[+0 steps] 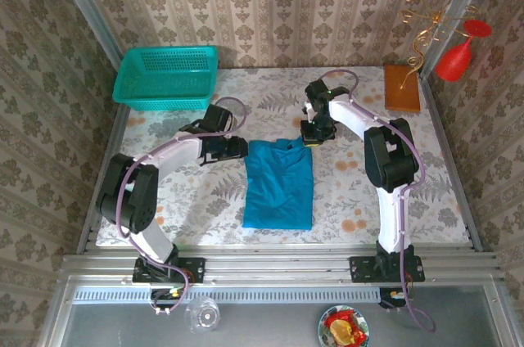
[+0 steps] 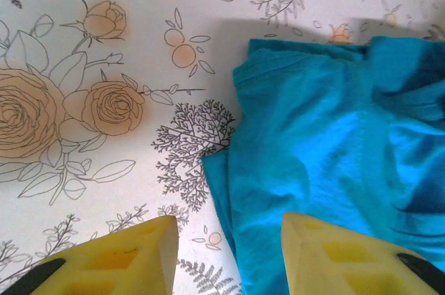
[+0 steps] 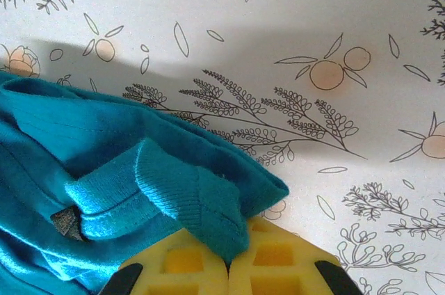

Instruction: Fold the inside-out t-shirt

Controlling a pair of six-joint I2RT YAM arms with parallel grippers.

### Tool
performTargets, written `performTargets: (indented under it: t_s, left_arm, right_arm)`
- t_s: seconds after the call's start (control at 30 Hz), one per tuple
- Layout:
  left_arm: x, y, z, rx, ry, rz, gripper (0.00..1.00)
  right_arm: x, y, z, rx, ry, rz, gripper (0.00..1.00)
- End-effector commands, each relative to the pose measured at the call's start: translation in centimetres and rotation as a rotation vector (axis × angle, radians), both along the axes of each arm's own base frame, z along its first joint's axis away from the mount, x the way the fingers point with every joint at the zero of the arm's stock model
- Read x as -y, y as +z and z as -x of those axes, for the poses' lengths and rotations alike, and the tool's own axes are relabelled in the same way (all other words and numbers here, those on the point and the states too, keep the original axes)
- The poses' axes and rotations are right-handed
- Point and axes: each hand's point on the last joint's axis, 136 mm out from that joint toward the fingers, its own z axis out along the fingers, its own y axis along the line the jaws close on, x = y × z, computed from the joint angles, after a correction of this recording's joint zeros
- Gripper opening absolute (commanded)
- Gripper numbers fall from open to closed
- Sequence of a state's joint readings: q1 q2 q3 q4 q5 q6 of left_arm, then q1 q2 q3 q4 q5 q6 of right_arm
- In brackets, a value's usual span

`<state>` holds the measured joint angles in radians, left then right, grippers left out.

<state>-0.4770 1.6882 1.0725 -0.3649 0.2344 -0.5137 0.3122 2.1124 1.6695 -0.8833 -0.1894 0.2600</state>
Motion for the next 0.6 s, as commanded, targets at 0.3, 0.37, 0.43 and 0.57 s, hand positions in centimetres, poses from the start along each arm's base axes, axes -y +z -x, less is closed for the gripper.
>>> performTargets:
  t_s: [0.3, 0.37, 0.43, 0.57]
  left_arm:
    - [4.1, -2.6, -1.1, -0.107, -0.042, 0.154, 0.39]
    - [4.6, -2.7, -1.0, -0.109, -0.049, 0.178, 0.39]
    - [5.1, -3.1, -0.9, -0.125, -0.060, 0.192, 0.38]
    - [5.9, -2.9, -1.0, -0.111, -0.074, 0.232, 0.27]
  right_arm:
    - [0.4, 0.4, 1.3, -0.037, 0.003, 0.012, 0.00]
    - [0.4, 0.4, 1.4, -0.040, -0.001, 0.012, 0.00]
    - [0.4, 0.5, 1.3, -0.037, -0.006, 0.009, 0.00]
    - [0.2, 0.5, 1.5, -0.043, -0.006, 0.008, 0.00]
